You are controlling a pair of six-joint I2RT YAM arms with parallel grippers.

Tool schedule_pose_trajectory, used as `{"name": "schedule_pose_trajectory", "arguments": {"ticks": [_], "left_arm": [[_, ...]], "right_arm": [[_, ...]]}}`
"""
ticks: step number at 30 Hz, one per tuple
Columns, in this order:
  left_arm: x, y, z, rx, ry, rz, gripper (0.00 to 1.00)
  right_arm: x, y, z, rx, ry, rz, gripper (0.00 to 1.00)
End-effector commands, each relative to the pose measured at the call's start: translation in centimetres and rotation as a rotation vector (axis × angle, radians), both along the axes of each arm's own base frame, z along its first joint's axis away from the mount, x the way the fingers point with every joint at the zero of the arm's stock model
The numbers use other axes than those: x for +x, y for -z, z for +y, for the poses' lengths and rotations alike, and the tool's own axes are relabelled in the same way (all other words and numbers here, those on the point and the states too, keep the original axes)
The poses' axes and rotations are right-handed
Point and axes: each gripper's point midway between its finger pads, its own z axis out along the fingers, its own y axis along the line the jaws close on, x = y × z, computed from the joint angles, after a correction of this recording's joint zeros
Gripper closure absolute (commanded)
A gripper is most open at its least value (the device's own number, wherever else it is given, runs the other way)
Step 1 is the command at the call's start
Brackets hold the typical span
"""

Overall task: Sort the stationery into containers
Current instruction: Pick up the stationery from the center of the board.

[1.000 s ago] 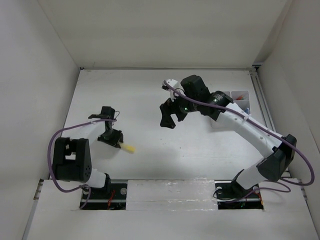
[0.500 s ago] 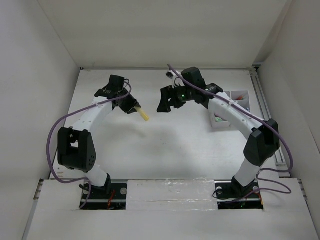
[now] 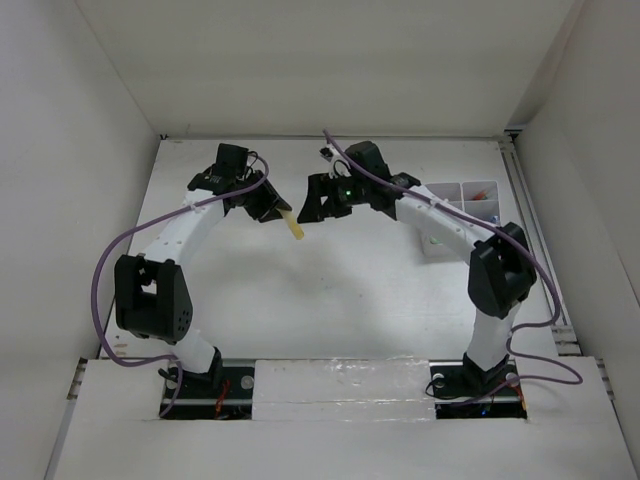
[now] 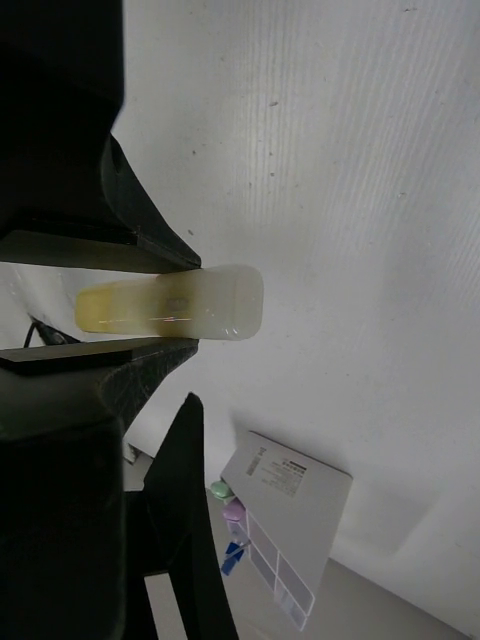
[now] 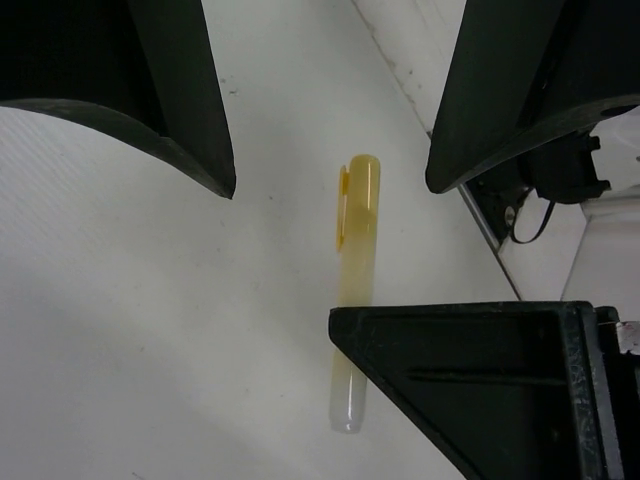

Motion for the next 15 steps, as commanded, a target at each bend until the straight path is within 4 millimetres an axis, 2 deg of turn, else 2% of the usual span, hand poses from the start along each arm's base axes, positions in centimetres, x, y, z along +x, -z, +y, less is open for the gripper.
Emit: {"name": "schedule_pose_trajectory", "arguments": {"ticks": [1, 3, 4, 6, 7, 8, 11, 13, 15], "left_arm": [[-0.3, -1.7, -0.3, -0.025, 0.04, -0.06, 1.0], [-0.3, -2.0, -0.2, -0.021, 0.047, -0.074, 1.0], [-0.5, -1.7, -0.2, -0.019, 0.047, -0.066, 1.0], [-0.5, -1.6, -0.1, -0.014, 0.055, -0.071, 1.0], [-0.5, -1.6, -0.1, -0.008, 0.064, -0.077, 1.0], [-0.5, -1.6, -0.1, -0.008, 0.064, -0.077, 1.0], [-0.8, -1.3, -0.2, -0.008, 0.078, -0.072, 1.0], [-1.2, -1.6, -0.2, -0.015, 0.083, -0.07, 1.0], [-1.3, -1.5, -0.1, -0.008, 0.091, -0.066, 1.0]], "right_arm": [[-0.3, -1.8, 3.2, 0.088, -0.045, -0.03, 0.18], [-0.7, -1.2, 3.9, 0.096, -0.047, 0.008, 0.19], [-1.0, -1.8, 4.5, 0.11, -0.061, -0.009, 0.21], [-1.3, -0.8, 5.3, 0.101, -0.069, 0.016, 0.22], [-1.6, -1.2, 5.7, 0.108, -0.075, 0.018, 0.24], [-1.6, -0.5, 5.8, 0.101, -0.075, 0.027, 0.26], [-1.4, -0.7, 6.4, 0.112, -0.065, 0.026, 0.38], [-1.8, -0.7, 6.8, 0.121, -0.069, 0.03, 0.39], [-1.7, -0.2, 6.9, 0.115, -0.069, 0.037, 0.5]]}}
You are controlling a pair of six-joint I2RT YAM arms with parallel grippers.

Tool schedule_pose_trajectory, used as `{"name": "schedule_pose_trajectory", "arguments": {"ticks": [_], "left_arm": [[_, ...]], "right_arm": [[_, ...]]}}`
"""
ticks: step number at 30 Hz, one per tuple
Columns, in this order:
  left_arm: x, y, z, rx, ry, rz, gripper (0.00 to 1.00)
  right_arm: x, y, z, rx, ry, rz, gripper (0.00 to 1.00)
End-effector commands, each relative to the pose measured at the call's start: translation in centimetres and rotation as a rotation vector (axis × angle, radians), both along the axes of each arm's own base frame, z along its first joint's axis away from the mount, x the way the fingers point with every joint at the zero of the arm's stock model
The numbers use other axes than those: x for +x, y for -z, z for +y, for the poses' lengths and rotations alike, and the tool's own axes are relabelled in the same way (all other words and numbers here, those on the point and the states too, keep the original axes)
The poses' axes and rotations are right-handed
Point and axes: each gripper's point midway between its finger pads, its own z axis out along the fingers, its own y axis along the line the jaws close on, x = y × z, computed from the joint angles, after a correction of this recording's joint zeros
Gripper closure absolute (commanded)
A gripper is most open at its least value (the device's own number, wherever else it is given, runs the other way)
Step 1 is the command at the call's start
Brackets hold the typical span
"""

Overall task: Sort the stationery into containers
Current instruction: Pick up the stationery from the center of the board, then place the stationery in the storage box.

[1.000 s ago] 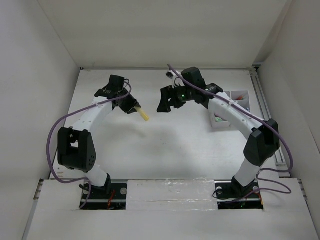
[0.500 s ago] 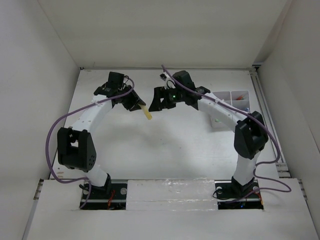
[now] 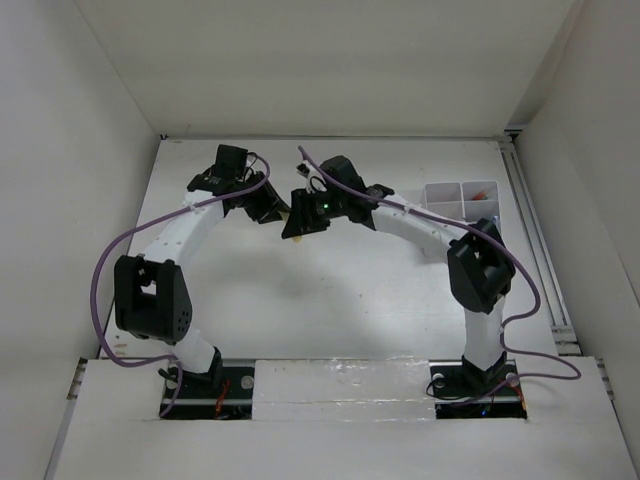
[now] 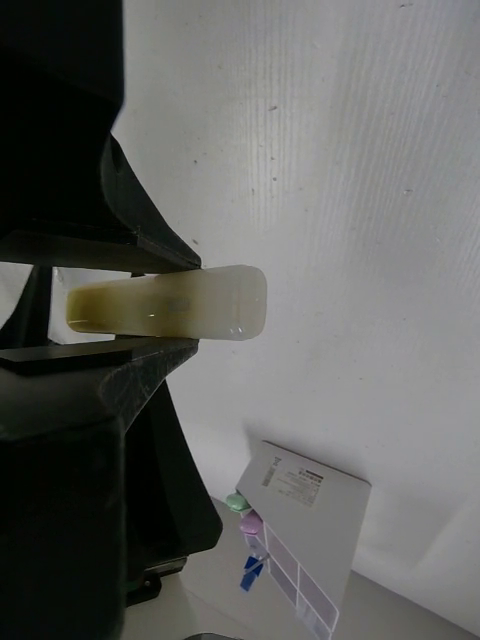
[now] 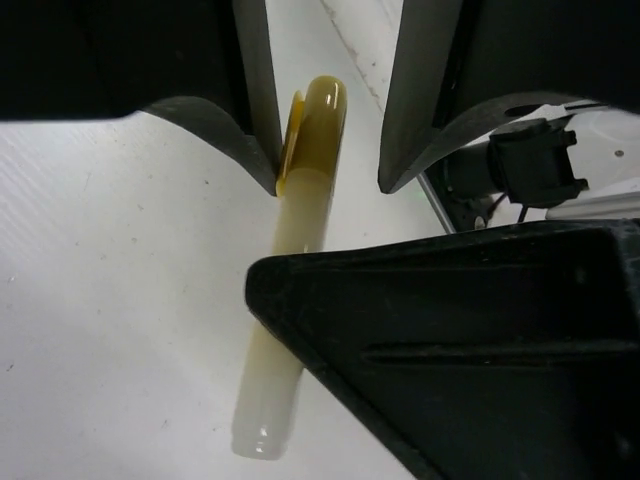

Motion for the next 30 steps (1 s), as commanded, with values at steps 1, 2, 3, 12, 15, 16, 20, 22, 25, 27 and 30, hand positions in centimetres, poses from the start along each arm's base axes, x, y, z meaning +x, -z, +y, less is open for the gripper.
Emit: {"name": "schedule_pose_trajectory", "arguments": {"ticks": [1, 2, 3, 12, 15, 16, 20, 22, 25, 27, 30], "left_arm": [[-0.9, -1.7, 0.0, -0.014, 0.034, -0.05, 1.0], [-0.9, -1.7, 0.0, -0.014, 0.034, -0.05, 1.0], [-0.9, -1.7, 0.1, -0.01, 0.041, -0.055, 1.0], [0.0, -1.8, 0.2, 0.004, 0.029, -0.065, 0.93], [0.9, -2.6, 0.6, 0.037, 0.01, -0.088, 0.4], [1.1, -3.0, 0.9, 0.048, -0.001, -0.099, 0.01], [3.8, -5.0, 2.4, 0.1, -0.065, -0.089, 0.0], [6.1, -9.4, 3.4, 0.126, -0.108, -0.178, 0.0], [6.9, -11.2, 5.1, 0.2, -0.146, -0.219, 0.0], [7.1, -10.8, 5.6, 0.237, -0.147, -0.209, 0.0], [6.5, -9.2, 5.8, 0.255, -0.132, -0.167, 0.0]], "right_arm": [[1.1, -3.1, 1.5, 0.091, 0.003, -0.06, 0.52], [1.2, -3.1, 1.5, 0.087, 0.01, -0.064, 0.59], [1.2, -3.1, 1.5, 0.087, 0.01, -0.064, 0.73], [0.8, -2.6, 0.9, 0.06, 0.024, -0.033, 1.0], [0.3, -3.1, 0.5, 0.054, 0.057, 0.019, 1.0], [1.0, -2.9, -0.3, 0.046, 0.087, 0.045, 1.0], [2.3, -2.5, -2.8, 0.048, 0.209, 0.172, 1.0], [3.2, -3.4, -5.2, 0.075, 0.323, 0.225, 1.0], [3.2, -4.7, -8.6, 0.117, 0.478, 0.315, 1.0], [4.0, -5.0, -11.6, 0.145, 0.586, 0.363, 1.0], [3.6, -5.6, -15.7, 0.222, 0.701, 0.433, 1.0]]}}
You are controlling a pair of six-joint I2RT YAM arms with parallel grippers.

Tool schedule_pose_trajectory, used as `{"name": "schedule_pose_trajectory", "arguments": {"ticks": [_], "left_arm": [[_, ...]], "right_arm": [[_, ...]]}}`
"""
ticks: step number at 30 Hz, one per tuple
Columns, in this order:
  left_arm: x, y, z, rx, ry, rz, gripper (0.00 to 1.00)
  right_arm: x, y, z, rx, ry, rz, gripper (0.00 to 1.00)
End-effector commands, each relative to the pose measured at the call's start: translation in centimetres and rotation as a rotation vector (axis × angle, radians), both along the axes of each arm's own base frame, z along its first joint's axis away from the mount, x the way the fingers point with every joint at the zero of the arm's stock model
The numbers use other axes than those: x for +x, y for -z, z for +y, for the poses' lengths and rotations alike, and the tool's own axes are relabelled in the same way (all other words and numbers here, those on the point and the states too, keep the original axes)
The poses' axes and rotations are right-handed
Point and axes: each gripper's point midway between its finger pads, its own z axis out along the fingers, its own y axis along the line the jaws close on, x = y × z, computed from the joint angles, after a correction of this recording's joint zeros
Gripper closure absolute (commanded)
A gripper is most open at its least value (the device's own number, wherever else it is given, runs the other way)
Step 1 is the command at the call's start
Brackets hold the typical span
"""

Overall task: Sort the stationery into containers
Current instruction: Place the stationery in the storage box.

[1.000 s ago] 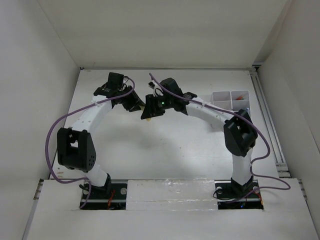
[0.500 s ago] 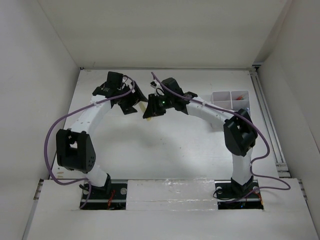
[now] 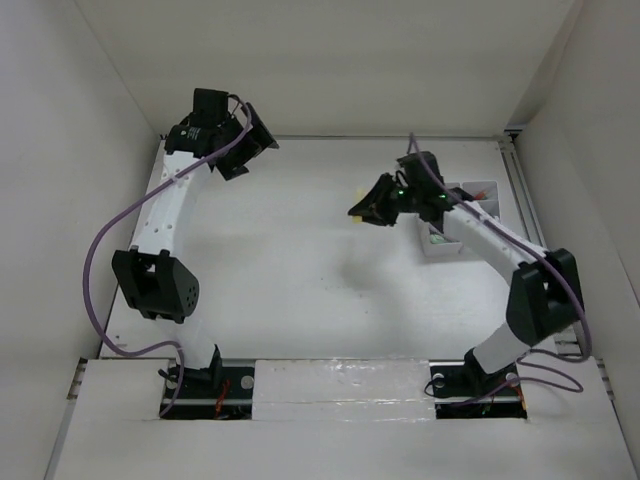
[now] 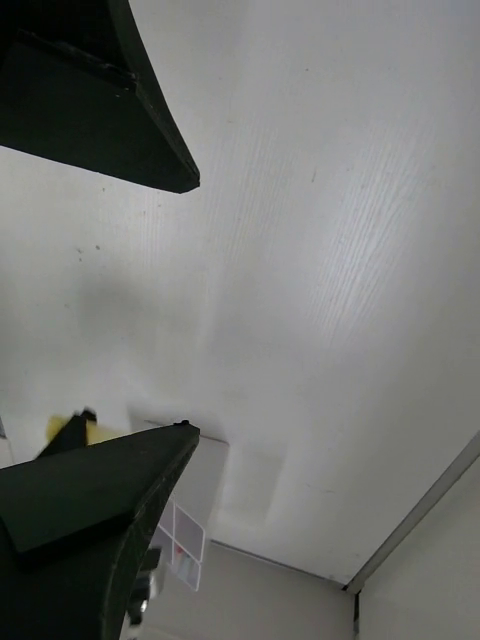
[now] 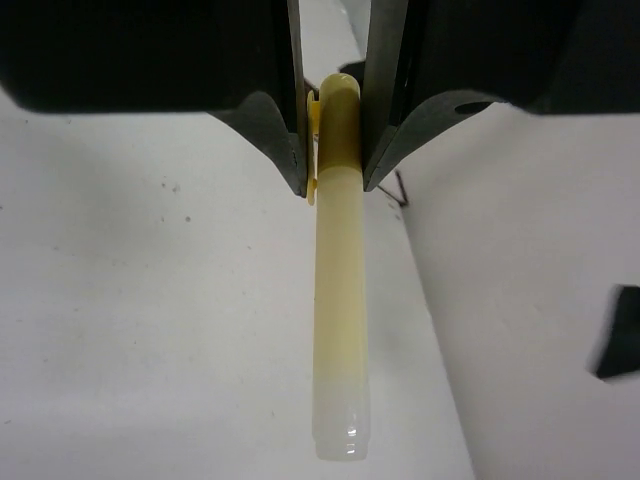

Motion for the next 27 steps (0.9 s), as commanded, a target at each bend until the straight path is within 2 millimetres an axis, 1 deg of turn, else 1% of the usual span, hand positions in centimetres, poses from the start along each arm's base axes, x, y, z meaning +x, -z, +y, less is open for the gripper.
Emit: {"name": "schedule_pose_trajectory", "arguments": {"ticks": [1, 2, 3, 4, 5, 6, 7, 8, 9, 10, 11, 13, 14, 15, 16, 17, 18, 19, 20, 22, 23, 24, 25, 26, 27], "left_arm": [[-2.2, 3.0, 1.1, 0.079, 0.001, 0.101, 0.0], [-2.6, 3.5, 1.0, 0.072, 0.009, 0.11, 0.0], [-3.0, 3.6, 0.8, 0.063, 0.018, 0.109, 0.0], [-3.0, 4.0, 0.8, 0.062, 0.018, 0.106, 0.0], [-3.8, 5.6, 0.8, 0.068, 0.033, 0.148, 0.0], [-3.9, 5.6, 0.7, 0.059, 0.04, 0.143, 0.0], [-4.2, 6.1, 0.7, 0.061, 0.04, 0.157, 0.0], [-4.4, 6.5, 0.6, 0.062, 0.055, 0.167, 0.0], [-4.4, 6.9, 0.6, 0.062, 0.056, 0.17, 0.0], [-4.5, 6.8, 0.4, 0.053, 0.064, 0.172, 0.0], [-4.5, 6.8, 0.4, 0.059, 0.07, 0.169, 0.0], [-4.5, 6.9, 0.5, 0.066, 0.078, 0.166, 0.0], [-4.5, 6.9, 0.5, 0.066, 0.078, 0.166, 0.0], [-4.5, 6.9, 0.5, 0.066, 0.078, 0.166, 0.0], [-4.5, 6.9, 0.5, 0.071, 0.085, 0.164, 0.0], [-4.4, 7.4, 0.5, 0.073, 0.085, 0.176, 0.0], [-4.5, 7.3, 0.3, 0.065, 0.092, 0.177, 0.0], [-4.2, 7.6, 0.3, 0.065, 0.092, 0.177, 0.0], [-4.3, 7.5, 0.1, 0.057, 0.099, 0.178, 0.0], [-4.2, 8.2, -0.2, 0.049, 0.109, 0.198, 0.0], [-4.3, 8.2, -0.3, 0.042, 0.115, 0.199, 0.0], [-4.2, 8.6, -0.3, 0.043, 0.115, 0.208, 0.0], [-4.2, 8.6, -0.3, 0.049, 0.122, 0.206, 0.0], [-4.2, 8.6, -0.3, 0.049, 0.122, 0.206, 0.0], [-4.2, 8.6, -0.3, 0.049, 0.122, 0.206, 0.0]], "right_arm": [[0.1, -2.9, -3.4, 0.118, 0.176, 0.04, 1.0], [-0.4, -4.6, -4.4, 0.149, 0.204, 0.016, 1.0], [-0.6, -4.8, -5.2, 0.154, 0.228, 0.023, 1.0], [-0.6, -4.9, -6.6, 0.161, 0.26, 0.039, 1.0], [-1.4, -4.6, -7.5, 0.171, 0.274, 0.06, 1.0], [-1.7, -4.3, -8.2, 0.183, 0.286, 0.077, 1.0], [-1.8, -4.0, -9.5, 0.212, 0.302, 0.11, 1.0], [-2.5, -2.5, -10.4, 0.211, 0.318, 0.149, 1.0], [-2.8, -2.7, -11.2, 0.222, 0.331, 0.141, 1.0], [-3.0, -2.3, -12.0, 0.22, 0.357, 0.153, 1.0], [-3.1, -2.3, -13.4, 0.22, 0.387, 0.152, 1.0], [-4.1, -2.6, -14.7, 0.224, 0.426, 0.143, 1.0], [-3.9, -2.7, -15.9, 0.23, 0.464, 0.13, 1.0], [-4.2, -2.2, -16.6, 0.229, 0.488, 0.136, 1.0], [-4.6, -2.4, -17.2, 0.242, 0.499, 0.133, 1.0], [-4.7, -2.1, -17.7, 0.255, 0.517, 0.146, 1.0], [-4.7, -1.9, -18.5, 0.272, 0.531, 0.15, 1.0], [-5.0, -1.4, -18.4, 0.271, 0.532, 0.16, 1.0], [-5.0, -1.6, -18.5, 0.281, 0.528, 0.151, 1.0], [-5.4, -1.0, -18.2, 0.297, 0.514, 0.172, 1.0], [-5.3, -1.0, -18.2, 0.305, 0.521, 0.181, 1.0], [-5.7, -0.9, -18.0, 0.313, 0.508, 0.18, 1.0], [-5.6, -0.8, -18.5, 0.327, 0.524, 0.186, 1.0], [-5.9, -0.5, -18.3, 0.332, 0.517, 0.19, 1.0], [-5.5, -0.9, -18.6, 0.359, 0.528, 0.174, 1.0]]}}
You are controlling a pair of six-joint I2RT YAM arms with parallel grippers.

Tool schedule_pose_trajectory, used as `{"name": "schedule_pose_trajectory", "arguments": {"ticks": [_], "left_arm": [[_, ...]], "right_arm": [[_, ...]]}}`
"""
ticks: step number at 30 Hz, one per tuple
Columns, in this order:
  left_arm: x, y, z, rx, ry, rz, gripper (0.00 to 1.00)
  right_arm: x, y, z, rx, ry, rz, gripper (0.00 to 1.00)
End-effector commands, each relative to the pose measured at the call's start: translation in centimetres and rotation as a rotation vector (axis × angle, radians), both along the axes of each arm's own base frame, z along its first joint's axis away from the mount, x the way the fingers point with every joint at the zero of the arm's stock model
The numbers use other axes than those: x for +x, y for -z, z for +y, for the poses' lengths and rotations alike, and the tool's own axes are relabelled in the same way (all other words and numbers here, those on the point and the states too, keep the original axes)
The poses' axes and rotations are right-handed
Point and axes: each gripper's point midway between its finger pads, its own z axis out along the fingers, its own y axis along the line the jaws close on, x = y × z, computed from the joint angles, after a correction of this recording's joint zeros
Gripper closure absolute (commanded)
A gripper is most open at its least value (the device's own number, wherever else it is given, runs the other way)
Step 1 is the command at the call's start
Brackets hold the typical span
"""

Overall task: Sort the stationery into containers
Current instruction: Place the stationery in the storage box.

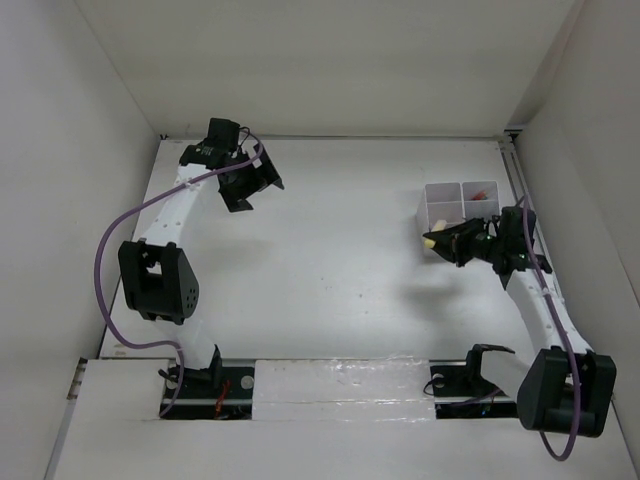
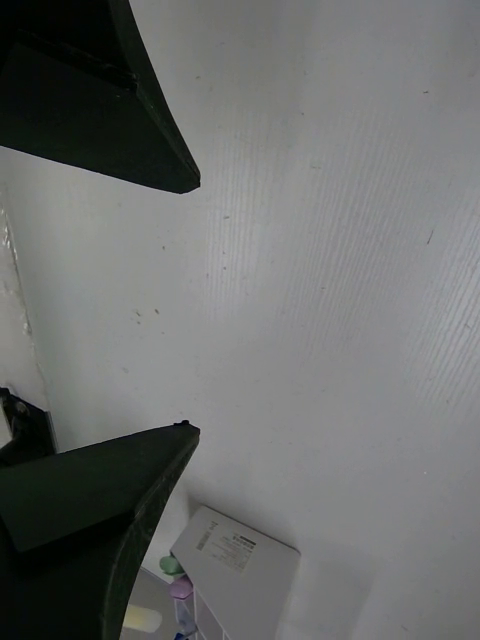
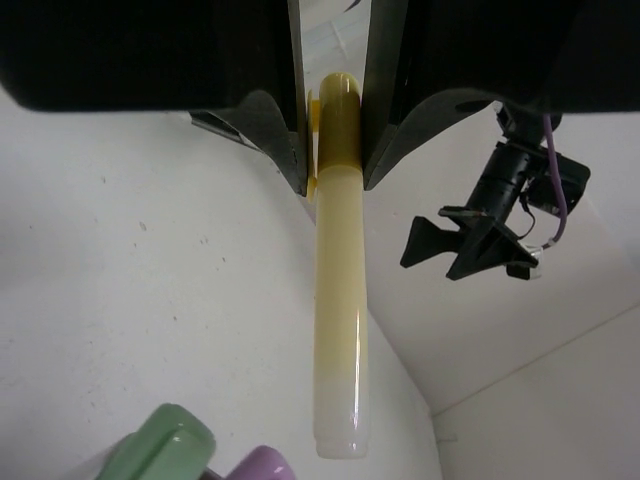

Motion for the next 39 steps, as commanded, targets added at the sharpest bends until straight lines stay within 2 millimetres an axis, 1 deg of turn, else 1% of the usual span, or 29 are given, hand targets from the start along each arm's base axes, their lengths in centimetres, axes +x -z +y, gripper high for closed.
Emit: {"name": "schedule_pose_trajectory", "arguments": {"ticks": [1, 2, 3, 4, 5, 8, 9, 10, 11, 12, 16, 19, 20, 23, 25, 27, 28, 29, 30, 31, 33, 34, 35, 36, 38, 39], "left_arm": [[0.2, -0.1, -0.4, -0.002, 0.04, -0.019, 0.0], [0.2, -0.3, -0.4, -0.002, 0.04, -0.018, 0.0], [0.3, 0.0, -0.4, -0.001, 0.04, -0.009, 0.0], [0.3, 0.0, -0.4, -0.001, 0.04, -0.009, 0.0], [0.2, 0.0, -0.5, -0.004, 0.052, -0.011, 0.0], [0.3, -0.2, -0.7, -0.014, 0.058, -0.019, 0.0], [0.4, 0.1, -0.7, -0.014, 0.058, -0.02, 0.0], [0.4, 0.1, -0.7, -0.014, 0.058, -0.02, 0.0], [0.4, 0.4, -0.9, -0.022, 0.064, -0.01, 0.0], [0.5, 0.3, -1.1, -0.031, 0.069, -0.018, 0.0], [0.1, 0.8, -1.1, -0.036, 0.074, 0.002, 0.0], [0.3, 0.8, -1.2, -0.037, 0.074, -0.007, 0.0], [0.1, 1.0, -1.3, -0.045, 0.08, 0.003, 0.0], [0.1, 1.0, -1.3, -0.045, 0.08, 0.003, 0.0], [0.1, 1.6, -1.5, -0.051, 0.084, 0.013, 0.0], [0.0, 1.5, -1.6, -0.059, 0.089, 0.015, 0.0], [0.0, 1.5, -1.6, -0.059, 0.089, 0.015, 0.0], [0.0, 1.5, -1.6, -0.059, 0.089, 0.015, 0.0], [-0.2, 1.8, -1.6, -0.058, 0.089, 0.024, 0.0], [-0.2, 2.2, -1.7, -0.065, 0.094, 0.036, 0.0], [-0.2, 2.2, -1.7, -0.065, 0.094, 0.036, 0.0], [-0.3, 2.1, -1.9, -0.07, 0.107, 0.034, 0.0], [-0.3, 2.1, -1.9, -0.07, 0.107, 0.034, 0.0], [-0.2, 2.5, -1.9, -0.069, 0.107, 0.043, 0.0], [-0.3, 2.7, -2.0, -0.077, 0.112, 0.044, 0.0], [-0.3, 2.6, -2.2, -0.086, 0.117, 0.046, 0.0]], "right_arm": [[0.2, -1.8, 0.3, 0.087, -0.013, -0.069, 1.0], [0.1, -1.9, 0.5, 0.101, -0.02, -0.075, 1.0], [0.1, -2.1, 0.6, 0.105, -0.03, -0.085, 1.0], [0.2, -1.8, 0.3, 0.114, -0.027, -0.071, 1.0], [0.2, -2.1, 0.5, 0.117, -0.052, -0.083, 1.0], [0.3, -2.2, 0.4, 0.109, -0.076, -0.077, 1.0], [0.6, -2.5, 0.4, 0.103, -0.081, -0.079, 1.0], [0.8, -2.3, 0.3, 0.094, -0.088, -0.077, 1.0], [0.8, -2.5, 0.0, 0.089, -0.08, -0.076, 1.0], [1.1, -2.2, -0.4, 0.086, -0.071, -0.062, 1.0], [1.4, -2.1, -1.2, 0.074, -0.049, -0.059, 1.0], [1.7, -1.5, -2.0, 0.057, -0.028, -0.051, 1.0], [1.8, -1.2, -2.0, 0.06, -0.027, -0.041, 1.0], [1.2, 0.3, -2.6, 0.048, -0.01, 0.0, 1.0], [1.0, 0.9, -2.8, 0.053, 0.003, 0.018, 1.0], [0.9, 1.3, -3.1, 0.056, 0.013, 0.028, 1.0], [0.9, 1.2, -3.1, 0.047, 0.019, 0.021, 1.0], [0.8, 1.6, -3.4, 0.051, 0.031, 0.032, 1.0], [1.0, 1.5, -3.8, 0.048, 0.043, 0.023, 1.0], [0.7, 1.9, -3.8, 0.052, 0.044, 0.035, 1.0], [0.4, 2.8, -4.2, 0.051, 0.059, 0.047, 1.0], [0.4, 2.9, -4.2, 0.051, 0.059, 0.047, 1.0], [0.2, 3.3, -4.1, 0.055, 0.06, 0.059, 1.0], [0.3, 3.2, -4.2, 0.052, 0.06, 0.049, 1.0], [0.0, 3.9, -4.1, 0.055, 0.06, 0.06, 1.0], [0.1, 3.9, -4.1, 0.053, 0.06, 0.052, 1.0]]}}
